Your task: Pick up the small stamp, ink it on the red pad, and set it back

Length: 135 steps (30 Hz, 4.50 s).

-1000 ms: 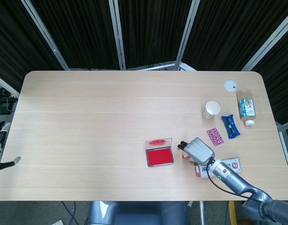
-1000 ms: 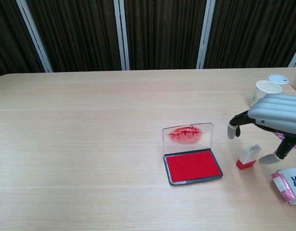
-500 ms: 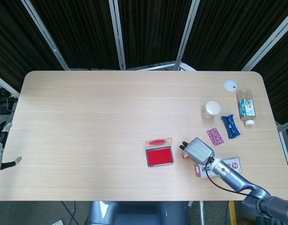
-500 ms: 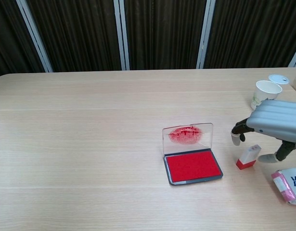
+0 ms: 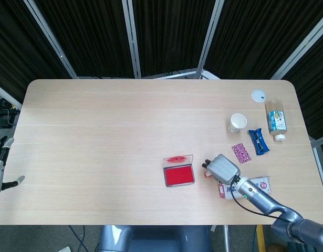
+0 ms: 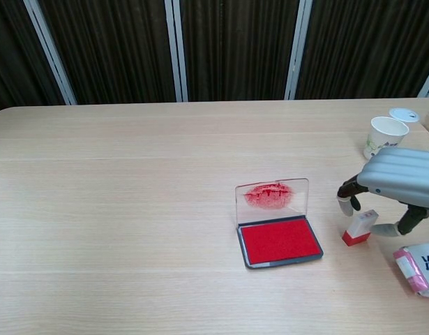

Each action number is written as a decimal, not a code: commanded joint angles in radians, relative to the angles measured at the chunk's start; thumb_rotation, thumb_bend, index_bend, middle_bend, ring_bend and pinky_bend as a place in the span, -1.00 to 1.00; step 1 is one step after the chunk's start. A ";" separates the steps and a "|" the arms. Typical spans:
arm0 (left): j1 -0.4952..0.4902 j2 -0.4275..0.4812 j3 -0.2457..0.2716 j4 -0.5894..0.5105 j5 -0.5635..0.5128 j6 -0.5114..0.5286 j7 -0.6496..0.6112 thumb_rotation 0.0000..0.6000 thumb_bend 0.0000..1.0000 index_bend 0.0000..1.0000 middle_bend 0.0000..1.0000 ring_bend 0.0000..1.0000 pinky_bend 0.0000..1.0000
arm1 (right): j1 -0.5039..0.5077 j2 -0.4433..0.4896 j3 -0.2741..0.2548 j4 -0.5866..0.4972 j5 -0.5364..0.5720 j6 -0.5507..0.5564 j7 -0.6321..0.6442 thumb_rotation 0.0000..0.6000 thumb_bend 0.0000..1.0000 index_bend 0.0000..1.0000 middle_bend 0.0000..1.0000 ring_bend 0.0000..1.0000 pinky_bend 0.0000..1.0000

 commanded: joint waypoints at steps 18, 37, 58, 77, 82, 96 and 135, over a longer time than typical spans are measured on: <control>-0.001 0.000 0.000 -0.001 -0.002 -0.001 0.002 1.00 -1.00 -1.00 -1.00 -1.00 -1.00 | 0.015 0.014 0.005 -0.046 0.031 0.026 0.087 1.00 -0.20 0.08 0.10 0.69 1.00; -0.003 0.005 -0.002 0.005 -0.015 -0.013 -0.011 1.00 -1.00 -1.00 -1.00 -1.00 -1.00 | 0.117 0.006 0.104 -0.289 0.162 -0.141 -0.119 1.00 -0.02 0.10 0.12 0.69 1.00; -0.006 0.004 -0.003 0.006 -0.021 -0.020 -0.008 1.00 -1.00 -1.00 -1.00 -1.00 -1.00 | 0.115 -0.079 0.103 -0.233 0.263 -0.181 -0.235 1.00 0.05 0.14 0.15 0.69 1.00; -0.008 0.008 -0.005 0.007 -0.027 -0.024 -0.015 1.00 -1.00 -1.00 -1.00 -1.00 -1.00 | 0.118 -0.130 0.089 -0.190 0.303 -0.203 -0.294 1.00 0.06 0.17 0.17 0.69 1.00; -0.008 0.009 -0.004 0.005 -0.027 -0.025 -0.016 1.00 -1.00 -1.00 -1.00 -1.00 -1.00 | 0.114 -0.116 0.096 -0.212 0.304 -0.183 -0.276 1.00 0.06 0.17 0.18 0.69 1.00; -0.006 0.012 -0.001 -0.001 -0.021 -0.021 -0.017 1.00 -1.00 -1.00 -1.00 -1.00 -1.00 | 0.088 0.012 0.120 -0.278 0.333 -0.138 -0.182 1.00 0.05 0.18 0.18 0.69 1.00; -0.009 0.003 0.002 -0.003 -0.027 -0.025 0.005 1.00 -1.00 -1.00 -1.00 -1.00 -1.00 | 0.015 -0.047 0.037 -0.019 0.257 -0.100 0.032 1.00 -0.37 -0.05 0.14 0.69 1.00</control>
